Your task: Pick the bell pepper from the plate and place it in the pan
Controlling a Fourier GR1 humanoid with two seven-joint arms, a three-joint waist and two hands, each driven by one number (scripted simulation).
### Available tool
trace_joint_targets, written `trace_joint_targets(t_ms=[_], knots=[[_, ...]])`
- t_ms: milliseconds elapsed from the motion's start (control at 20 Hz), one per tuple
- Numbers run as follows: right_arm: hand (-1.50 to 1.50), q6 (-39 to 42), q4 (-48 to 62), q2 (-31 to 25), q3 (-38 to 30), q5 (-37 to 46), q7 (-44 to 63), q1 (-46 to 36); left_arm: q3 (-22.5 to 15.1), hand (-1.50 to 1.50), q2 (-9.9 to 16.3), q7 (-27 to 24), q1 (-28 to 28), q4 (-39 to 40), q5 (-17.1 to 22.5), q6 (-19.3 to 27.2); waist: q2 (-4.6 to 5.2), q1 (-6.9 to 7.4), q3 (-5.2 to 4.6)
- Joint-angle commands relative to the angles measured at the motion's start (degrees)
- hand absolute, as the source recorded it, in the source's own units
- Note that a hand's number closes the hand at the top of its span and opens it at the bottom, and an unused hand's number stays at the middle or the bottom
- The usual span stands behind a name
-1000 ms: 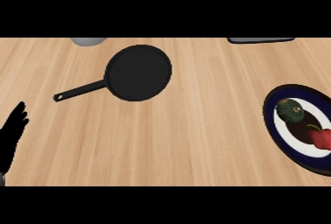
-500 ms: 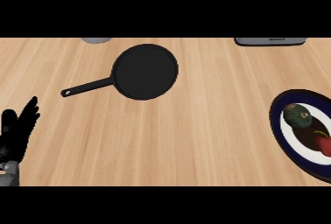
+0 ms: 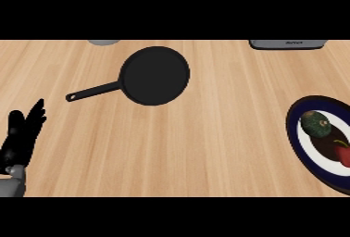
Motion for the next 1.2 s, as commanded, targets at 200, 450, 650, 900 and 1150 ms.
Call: trace_joint_targets(t_ms=[200, 450, 650, 900, 1150], knots=[[-1.50, -4.71, -11.76, -2.50, 5.26, 16.11, 14.23, 3.86, 1.03, 0.00, 0.78, 0.87, -3.32, 2.46, -0.80, -0.56, 0.01, 0.45, 0.07], [-1.50, -5.34, -14.71, 0.32, 12.02, 25.11, 20.77, 2.62, 0.99, 0.00, 0.38, 1.07, -0.61, -0.55, -0.70, -1.76, 0.00, 1.28, 0.14], [-1.50, -6.90, -13.73, 5.67, 17.50, 32.26, 23.52, -0.18, 0.72, 0.00, -1.27, -0.07, -4.76, 3.92, -2.45, -1.53, 0.07, 0.95, 0.14], [-1.50, -4.51, -9.97, 8.45, 13.69, 36.47, 19.65, -1.14, 3.05, 0.00, -1.74, -1.84, 1.69, 0.01, -1.85, -3.26, -0.07, 0.96, 0.14], [-1.50, -5.58, -8.66, 12.88, 16.23, 43.75, 23.47, -5.54, 3.89, 0.00, -2.56, 0.16, -3.44, 2.33, -3.05, -3.21, -0.01, 0.92, 0.14]])
